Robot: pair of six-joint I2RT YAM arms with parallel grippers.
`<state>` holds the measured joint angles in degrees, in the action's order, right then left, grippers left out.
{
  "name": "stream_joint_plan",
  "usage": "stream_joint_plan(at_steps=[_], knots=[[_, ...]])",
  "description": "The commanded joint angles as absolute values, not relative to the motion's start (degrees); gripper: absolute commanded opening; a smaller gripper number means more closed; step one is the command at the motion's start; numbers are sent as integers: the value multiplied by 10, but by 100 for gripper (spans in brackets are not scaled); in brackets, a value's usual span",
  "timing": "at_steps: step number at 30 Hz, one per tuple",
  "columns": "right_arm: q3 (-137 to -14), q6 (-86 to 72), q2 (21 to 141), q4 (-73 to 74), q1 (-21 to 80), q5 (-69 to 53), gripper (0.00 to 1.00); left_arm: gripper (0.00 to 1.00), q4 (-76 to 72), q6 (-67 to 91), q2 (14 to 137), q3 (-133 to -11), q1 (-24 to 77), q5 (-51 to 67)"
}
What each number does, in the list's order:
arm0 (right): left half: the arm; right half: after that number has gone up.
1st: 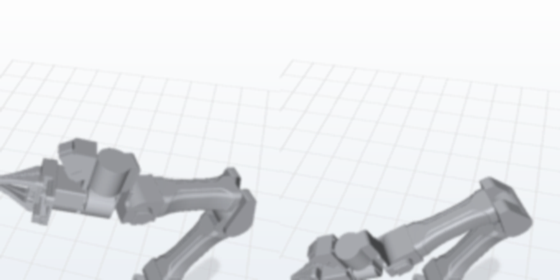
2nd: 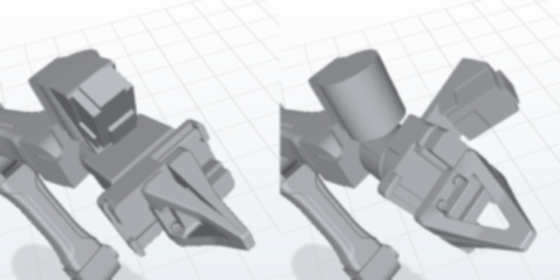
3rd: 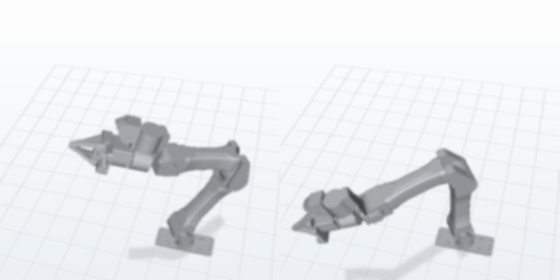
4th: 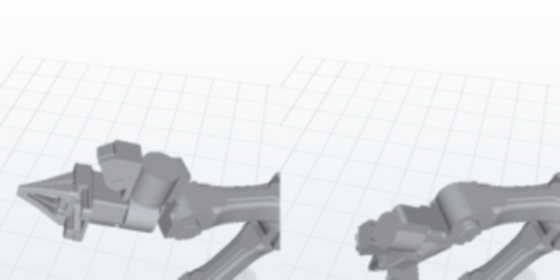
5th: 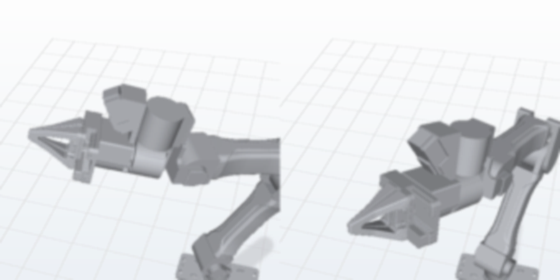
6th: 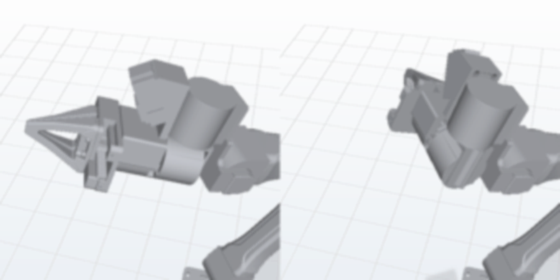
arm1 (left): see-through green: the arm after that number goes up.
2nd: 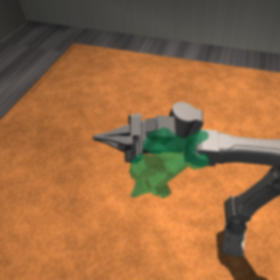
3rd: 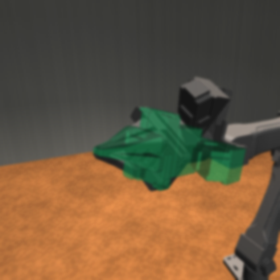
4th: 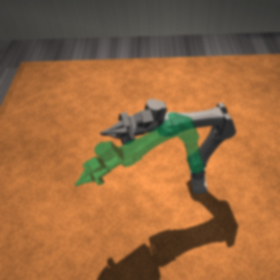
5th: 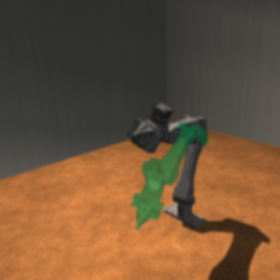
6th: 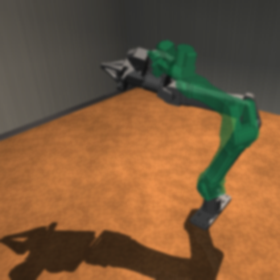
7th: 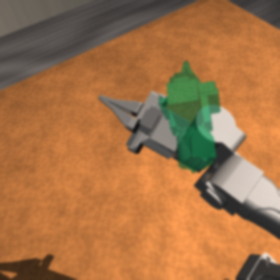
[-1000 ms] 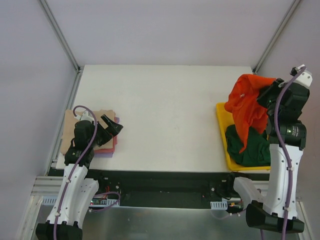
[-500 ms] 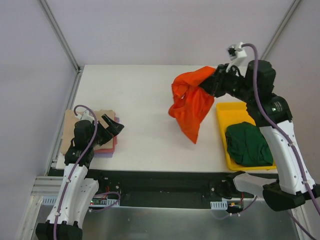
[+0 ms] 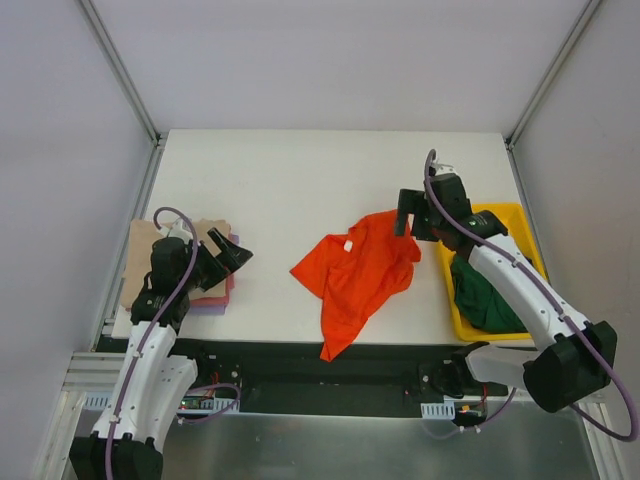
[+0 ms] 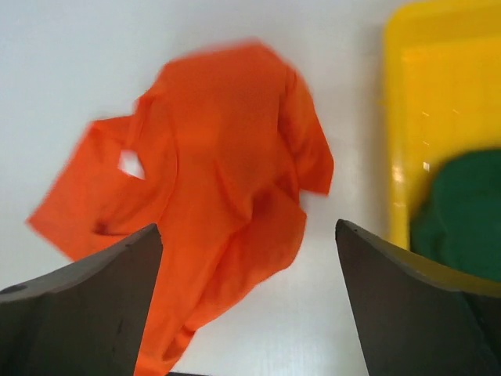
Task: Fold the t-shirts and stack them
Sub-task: Move the tshirt to the center of the board, then flatten out the tshirt
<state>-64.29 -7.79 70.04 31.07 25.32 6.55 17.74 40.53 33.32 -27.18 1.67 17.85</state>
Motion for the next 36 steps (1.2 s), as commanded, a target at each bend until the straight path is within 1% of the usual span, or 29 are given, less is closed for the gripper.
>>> stream_joint_plan(at_steps=[1,3,5,7,10,14,16,18,20,22,26,28,29,30,32,34,36], knots=[[-618,-82,655,315,253,211,96,99,146,408,387,-272,38,208],[-603,-69,635,315,264,202,96,99,132,407,409,-278,72,207],[-585,-59,614,313,300,198,96,99,127,408,429,-288,114,170],[-565,-47,604,312,365,197,96,99,126,407,452,-300,155,129],[-531,-68,611,296,487,200,96,99,126,397,489,-315,172,118],[-510,-135,684,249,628,214,96,99,126,403,500,-315,173,104],[-532,-161,743,236,669,204,98,99,126,403,500,-314,173,91],[-562,-198,801,254,699,218,99,99,125,403,504,-312,174,89],[-582,-220,851,259,714,205,99,99,126,403,507,-313,173,95],[-586,-250,888,252,719,187,96,99,126,403,510,-313,173,98],[-579,-287,943,222,727,146,86,99,126,403,512,-312,173,94],[-589,-295,967,237,731,150,82,99,125,406,514,-312,173,93],[-590,-301,977,241,732,151,78,99,126,408,516,-311,172,95],[-588,-304,985,244,732,152,76,99,126,406,518,-312,173,95],[-588,-319,998,264,732,175,67,99,126,405,516,-313,174,95],[-590,-329,1005,290,732,205,60,99,126,408,516,-311,173,95],[-588,-337,1000,307,732,229,44,99,126,410,518,-310,173,95]])
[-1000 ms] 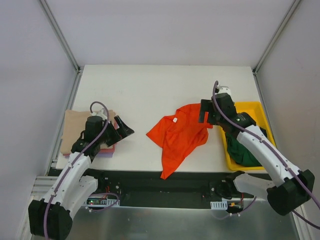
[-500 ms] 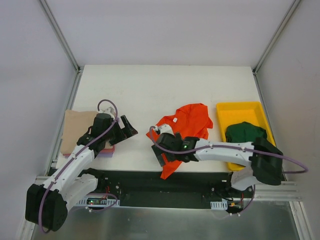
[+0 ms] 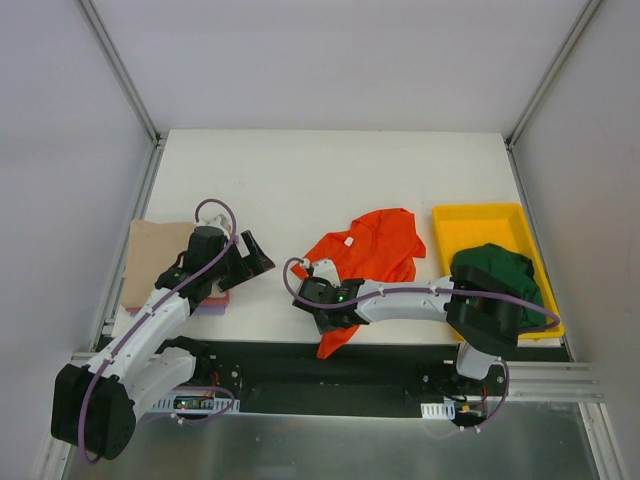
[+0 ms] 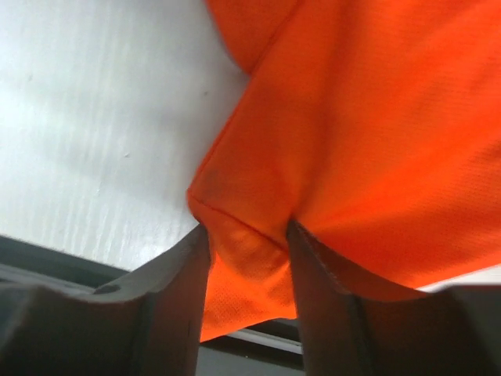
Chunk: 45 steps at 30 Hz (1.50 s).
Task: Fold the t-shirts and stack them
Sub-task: Flatten out the tshirt
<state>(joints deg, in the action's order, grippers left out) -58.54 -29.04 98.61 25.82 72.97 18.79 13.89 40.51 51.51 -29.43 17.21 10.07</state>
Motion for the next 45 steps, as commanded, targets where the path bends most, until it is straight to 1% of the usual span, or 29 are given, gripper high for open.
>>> stream_joint_plan(at_steps=[1,3,5,12,15,21,26,30,33,35,36,39,40,41,42,43,44,45], knots=[[-585,-338,994,311,732,243,38,99,126,412,519,-311,173,96],[-578,-340,979,315,732,269,26,99,126,411,522,-313,173,99],[-575,-334,962,316,731,286,18,99,125,412,528,-315,175,101],[-565,-277,859,309,723,295,16,99,98,419,575,-336,214,106],[-545,-265,795,309,705,290,16,98,88,425,619,-352,242,94],[-483,-265,665,302,653,297,16,90,81,430,721,-398,295,61],[-428,-263,585,270,623,289,16,82,81,432,812,-444,325,34],[-408,-264,568,258,614,276,15,71,82,438,877,-474,332,24],[-403,-259,568,258,610,276,15,70,85,440,916,-495,342,22],[-401,-258,568,258,606,277,15,67,85,439,936,-509,352,25],[-400,-256,568,258,603,277,15,64,86,440,947,-516,357,28],[-396,-256,564,259,599,285,15,49,89,437,972,-538,373,38],[-396,-255,563,260,597,287,15,42,90,435,977,-544,378,41],[-395,-255,559,260,595,292,15,37,91,433,982,-550,383,41],[-395,-254,554,260,592,293,15,27,95,432,984,-553,387,35],[-395,-250,551,261,588,296,15,16,98,431,984,-555,389,28],[-395,-247,547,261,585,298,15,0,99,427,983,-557,391,18],[-395,-244,543,261,579,297,15,0,104,425,979,-559,391,7]])
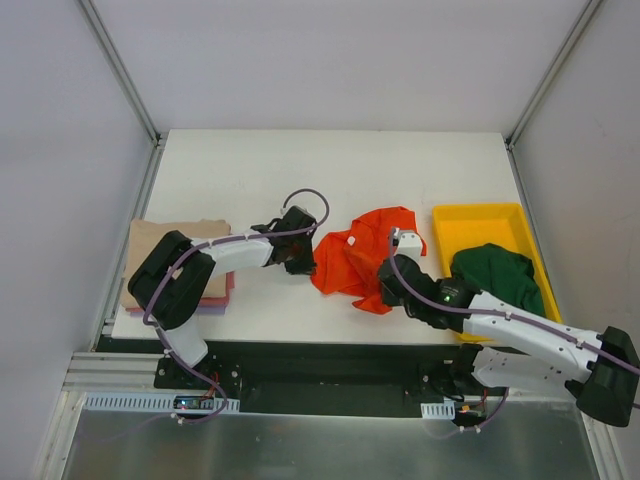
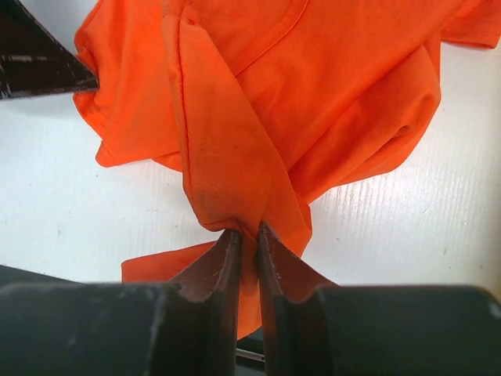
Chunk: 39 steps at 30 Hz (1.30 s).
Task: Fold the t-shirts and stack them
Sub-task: Flatten out the tshirt
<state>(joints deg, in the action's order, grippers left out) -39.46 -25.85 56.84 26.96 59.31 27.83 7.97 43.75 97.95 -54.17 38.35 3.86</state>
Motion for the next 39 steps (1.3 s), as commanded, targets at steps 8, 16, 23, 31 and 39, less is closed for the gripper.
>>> stream_joint_plan(at_steps=[8,16,23,31,39], knots=[[-485,-144,504,330,486,380,14,0,229,348,825,-628,390,-255],[-653,-9,447,346,374,432,12,0,321,249,673,-778,349,-430],[-796,65,432,373,364,416,11,0,322,162,560,-871,346,-498],[-910,59,433,422,364,302,11,0,321,128,500,-942,347,-456],[-851,26,446,435,364,315,12,0,318,125,555,-911,345,-505]])
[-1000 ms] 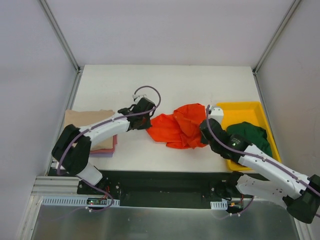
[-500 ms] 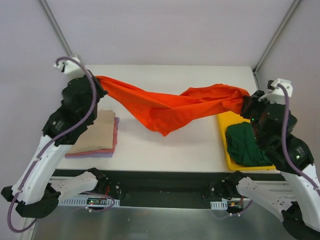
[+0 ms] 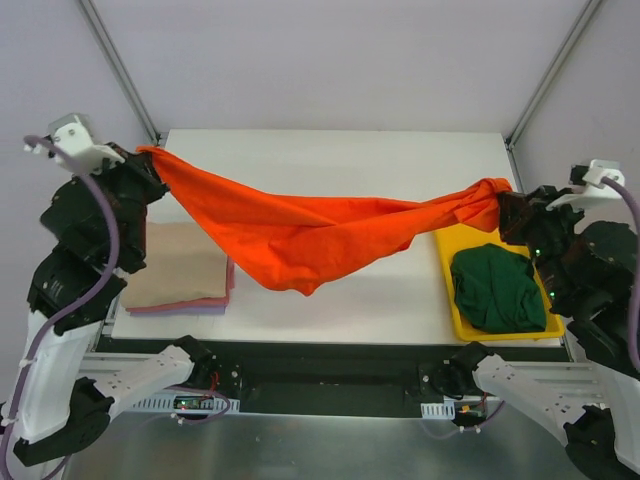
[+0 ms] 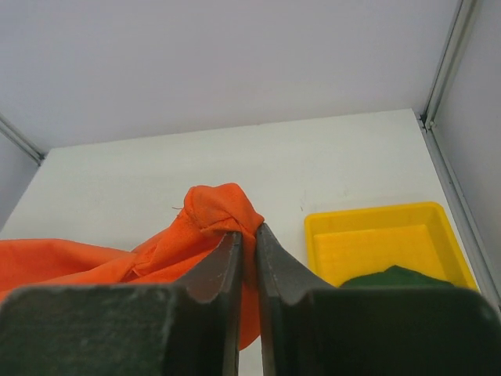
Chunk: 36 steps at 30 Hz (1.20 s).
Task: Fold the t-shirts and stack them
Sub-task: Flatten out the tshirt
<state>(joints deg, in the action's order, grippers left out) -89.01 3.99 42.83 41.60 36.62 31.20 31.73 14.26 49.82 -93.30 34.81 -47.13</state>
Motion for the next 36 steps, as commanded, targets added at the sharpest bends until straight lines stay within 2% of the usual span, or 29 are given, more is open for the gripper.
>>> stream_joint_plan(at_steps=[1,3,6,13,15,16,17,19,21,22,23,25,29,36], knots=[[-830,15,448,435,364,317,12,0,315,128,577,-902,342,-519],[-768,1,459,426,364,325,12,0,292,132,623,-879,311,-530],[-682,-47,496,403,343,317,13,0,283,172,716,-867,222,-387],[-534,-105,682,275,239,107,16,1,282,128,1052,-999,187,-340],[-546,-105,748,267,222,97,20,13,282,111,1124,-1052,187,-319],[-561,-98,775,268,215,100,26,15,285,107,1155,-1075,187,-311],[-577,-96,800,277,208,108,37,23,288,103,1178,-1098,188,-302],[-618,-86,828,307,207,147,64,54,299,100,1201,-1130,188,-287],[-646,-78,831,327,207,183,76,74,304,100,1196,-1143,188,-270],[-653,-70,825,330,208,192,82,90,306,104,1184,-1141,188,-260],[-658,-62,816,334,210,197,87,99,307,108,1168,-1130,189,-251],[-653,-49,785,332,221,207,96,99,308,119,1123,-1101,192,-229],[-593,-38,697,324,264,227,96,99,308,150,996,-981,221,-197],[-391,-140,481,221,276,177,96,99,293,322,762,-659,268,-151]])
